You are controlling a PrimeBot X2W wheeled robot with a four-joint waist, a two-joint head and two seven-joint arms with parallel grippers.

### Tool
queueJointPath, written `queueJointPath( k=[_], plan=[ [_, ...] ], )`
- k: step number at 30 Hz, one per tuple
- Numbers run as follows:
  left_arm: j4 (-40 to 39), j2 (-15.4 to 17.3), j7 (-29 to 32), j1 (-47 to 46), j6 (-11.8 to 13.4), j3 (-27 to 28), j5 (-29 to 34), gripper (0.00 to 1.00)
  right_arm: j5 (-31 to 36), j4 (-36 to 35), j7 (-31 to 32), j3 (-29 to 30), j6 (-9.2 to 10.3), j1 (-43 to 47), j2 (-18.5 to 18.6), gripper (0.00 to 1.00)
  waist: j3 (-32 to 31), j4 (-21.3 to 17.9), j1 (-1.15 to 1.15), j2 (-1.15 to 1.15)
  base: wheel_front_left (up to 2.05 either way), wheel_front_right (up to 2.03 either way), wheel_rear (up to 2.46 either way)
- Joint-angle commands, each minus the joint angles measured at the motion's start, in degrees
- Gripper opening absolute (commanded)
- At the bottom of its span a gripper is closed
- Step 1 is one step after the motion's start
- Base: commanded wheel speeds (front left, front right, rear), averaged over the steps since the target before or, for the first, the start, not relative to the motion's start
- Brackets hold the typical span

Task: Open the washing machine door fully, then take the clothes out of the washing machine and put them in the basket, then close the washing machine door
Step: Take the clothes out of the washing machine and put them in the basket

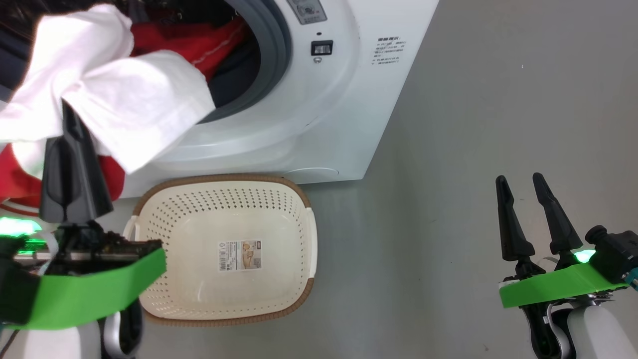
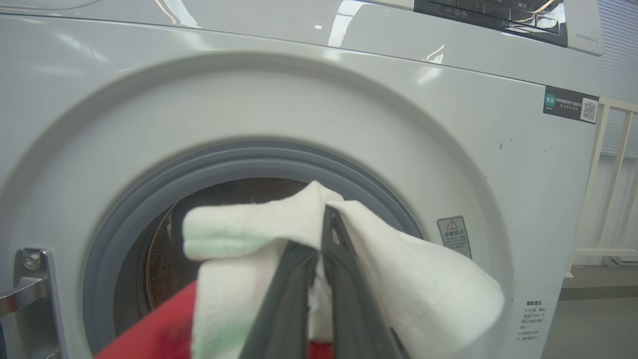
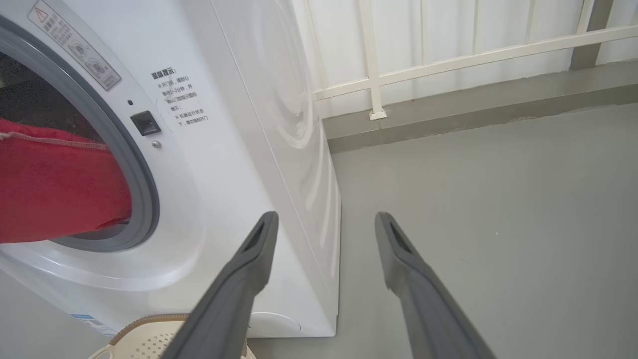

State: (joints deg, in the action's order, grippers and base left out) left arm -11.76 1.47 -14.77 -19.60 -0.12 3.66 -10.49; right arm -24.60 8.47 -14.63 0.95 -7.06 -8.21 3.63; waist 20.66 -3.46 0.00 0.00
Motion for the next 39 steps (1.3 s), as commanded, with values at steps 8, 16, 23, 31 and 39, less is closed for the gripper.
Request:
queueJointPath(
  k=[8, 16, 23, 31, 39],
  plan=[
    [4.2, 1.4, -0.2, 3.7, 1.5, -0.5, -2.4, 0.0, 0.1, -1.4, -0.4, -2.1, -0.43, 0.2, 0.6, 1.0, 0.6, -0.3, 0.0, 0.0, 0.0, 0.0, 0.0],
    [19.3, 1.4, -0.2, 3.6, -0.5, -0.4, -5.6, 0.0, 0.0, -1.8, -0.4, -2.0, -0.43, -1.0, 0.4, 1.0, 3.6, -0.8, 0.0, 0.0, 0.0, 0.0, 0.0],
    [30.5, 1.4, -0.2, -0.9, -2.5, 0.2, -4.4, 0.04, -0.1, -2.4, -0.4, -1.7, -0.43, -2.8, 0.1, 1.0, 7.6, -1.2, 0.0, 0.0, 0.0, 0.0, 0.0],
    [41.7, 1.4, -0.2, -8.2, -4.1, 0.9, -1.7, 0.2, -0.4, -2.8, -0.4, -1.6, -0.43, -5.0, -0.3, 1.0, 12.4, -2.3, 0.0, 0.0, 0.0, 0.0, 0.0],
    [49.3, 1.4, -0.2, -14.6, -4.2, 0.0, 0.6, 0.26, -0.5, -3.3, -0.4, -1.6, -0.43, -7.0, -0.5, 1.0, 16.3, -2.9, 0.0, 0.0, 0.0, 0.0, 0.0]
  ],
)
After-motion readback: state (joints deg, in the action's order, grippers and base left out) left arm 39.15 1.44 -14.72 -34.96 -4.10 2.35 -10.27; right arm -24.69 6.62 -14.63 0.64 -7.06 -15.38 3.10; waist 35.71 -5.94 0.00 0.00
